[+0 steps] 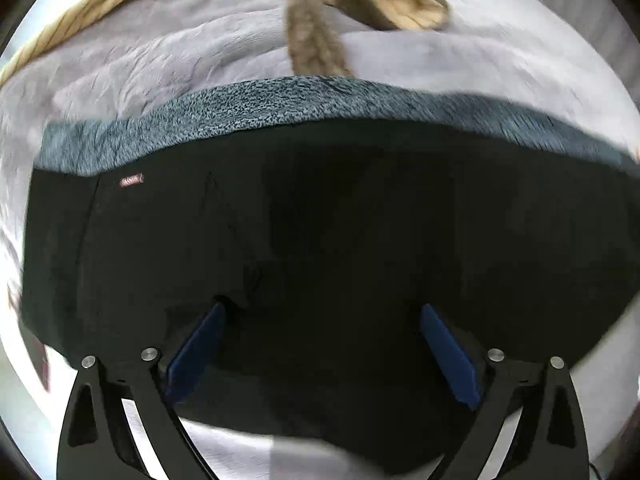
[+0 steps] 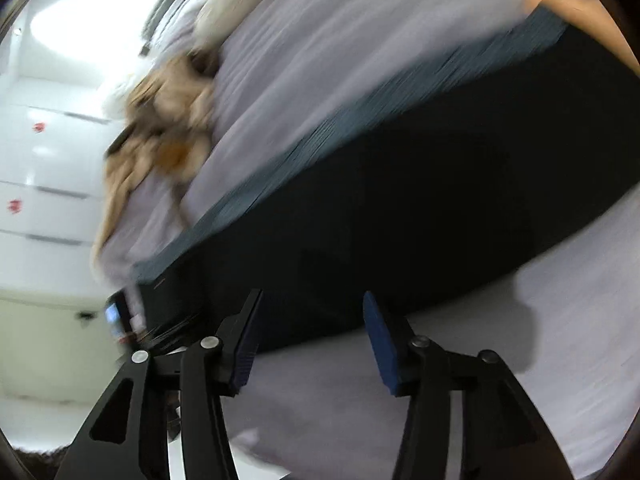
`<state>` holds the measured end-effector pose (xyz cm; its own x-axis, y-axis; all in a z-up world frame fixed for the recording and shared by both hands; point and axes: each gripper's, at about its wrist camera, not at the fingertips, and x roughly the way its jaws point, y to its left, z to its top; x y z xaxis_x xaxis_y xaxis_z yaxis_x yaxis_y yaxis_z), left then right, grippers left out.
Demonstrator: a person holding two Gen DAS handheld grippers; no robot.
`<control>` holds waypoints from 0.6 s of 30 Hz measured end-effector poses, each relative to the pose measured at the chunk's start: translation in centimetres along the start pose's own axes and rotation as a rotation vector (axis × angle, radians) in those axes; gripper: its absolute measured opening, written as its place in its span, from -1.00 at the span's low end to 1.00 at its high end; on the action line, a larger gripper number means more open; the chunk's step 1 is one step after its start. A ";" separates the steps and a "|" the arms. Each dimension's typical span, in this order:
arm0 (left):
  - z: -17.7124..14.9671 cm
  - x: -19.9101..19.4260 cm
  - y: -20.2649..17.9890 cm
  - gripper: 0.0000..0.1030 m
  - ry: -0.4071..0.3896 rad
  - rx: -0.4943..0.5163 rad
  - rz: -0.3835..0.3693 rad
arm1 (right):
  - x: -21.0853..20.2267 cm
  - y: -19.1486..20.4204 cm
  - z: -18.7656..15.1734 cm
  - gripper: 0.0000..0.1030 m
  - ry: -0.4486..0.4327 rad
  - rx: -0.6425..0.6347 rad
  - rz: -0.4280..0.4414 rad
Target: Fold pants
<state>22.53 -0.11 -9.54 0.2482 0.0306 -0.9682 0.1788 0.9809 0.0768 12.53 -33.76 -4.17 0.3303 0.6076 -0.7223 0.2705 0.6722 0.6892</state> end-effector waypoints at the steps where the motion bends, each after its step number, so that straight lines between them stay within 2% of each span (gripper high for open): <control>1: -0.1 -0.7 0.8 0.91 0.003 0.013 0.004 | 1.8 1.0 -1.6 0.06 0.041 0.010 0.055; 3: 0.2 -2.9 3.7 0.91 -0.056 0.004 0.002 | 6.4 3.4 -4.6 0.06 0.138 0.019 0.144; 6: 0.9 -3.9 9.2 0.91 -0.102 -0.058 0.057 | 10.7 5.7 -7.1 0.06 0.204 0.037 0.209; 9: 0.9 -1.5 14.8 0.91 -0.053 -0.121 0.136 | 14.4 7.0 -8.1 0.06 0.218 0.066 0.240; 10: 0.6 -0.4 16.2 0.93 -0.032 -0.139 0.123 | 14.5 6.9 -8.1 0.06 0.219 0.074 0.244; 11: 0.2 0.3 17.4 1.00 -0.034 -0.157 0.069 | 15.0 6.9 -8.3 0.07 0.224 0.085 0.249; 14: -0.1 0.8 18.1 1.00 -0.061 -0.149 0.057 | 15.5 6.6 -8.9 0.07 0.230 0.104 0.257; 18: -0.4 0.9 18.1 1.00 -0.078 -0.141 0.054 | 15.8 6.6 -8.1 0.07 0.196 0.137 0.295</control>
<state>25.62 17.70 -9.16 0.3281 0.0747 -0.9417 0.0293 0.9956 0.0891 12.23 -16.33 -11.53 0.2361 0.8452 -0.4794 0.3127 0.4011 0.8610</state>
